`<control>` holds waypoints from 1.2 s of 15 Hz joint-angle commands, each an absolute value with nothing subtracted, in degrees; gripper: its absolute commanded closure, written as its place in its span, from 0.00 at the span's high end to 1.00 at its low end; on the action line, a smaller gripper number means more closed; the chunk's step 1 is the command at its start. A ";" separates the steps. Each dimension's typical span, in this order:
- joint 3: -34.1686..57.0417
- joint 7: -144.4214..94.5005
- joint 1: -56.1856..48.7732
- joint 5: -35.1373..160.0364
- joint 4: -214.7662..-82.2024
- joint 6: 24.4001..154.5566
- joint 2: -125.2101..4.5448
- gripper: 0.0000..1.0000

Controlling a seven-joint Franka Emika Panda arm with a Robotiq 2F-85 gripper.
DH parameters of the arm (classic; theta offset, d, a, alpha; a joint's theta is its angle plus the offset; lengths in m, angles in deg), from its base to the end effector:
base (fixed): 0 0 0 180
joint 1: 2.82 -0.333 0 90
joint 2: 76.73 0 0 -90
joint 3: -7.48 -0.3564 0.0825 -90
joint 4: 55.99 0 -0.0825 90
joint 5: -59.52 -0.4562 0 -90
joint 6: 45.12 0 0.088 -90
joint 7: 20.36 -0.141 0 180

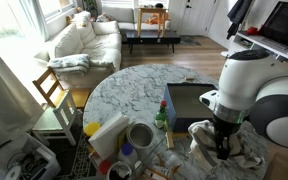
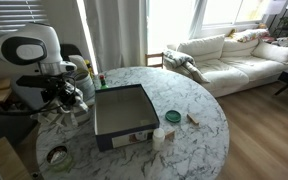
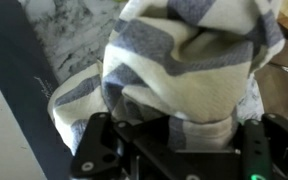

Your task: Place two wooden blocks on the striped towel then put the towel in the box

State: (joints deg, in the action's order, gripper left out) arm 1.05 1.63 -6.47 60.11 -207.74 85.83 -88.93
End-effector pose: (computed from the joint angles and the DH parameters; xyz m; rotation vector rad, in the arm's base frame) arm 0.4239 0.0718 0.2521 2.9950 0.8657 -0.2403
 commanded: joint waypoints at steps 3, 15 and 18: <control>4.14 4.13 -8.31 58.01 -205.22 84.22 -89.60 0.03; 10.61 5.37 -4.33 62.33 -188.32 71.13 -91.93 0.03; 10.20 -1.70 -1.85 67.58 -187.25 75.78 -88.87 0.03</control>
State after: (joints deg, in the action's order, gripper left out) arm 10.44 4.38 -3.67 63.13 -188.68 72.42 -92.32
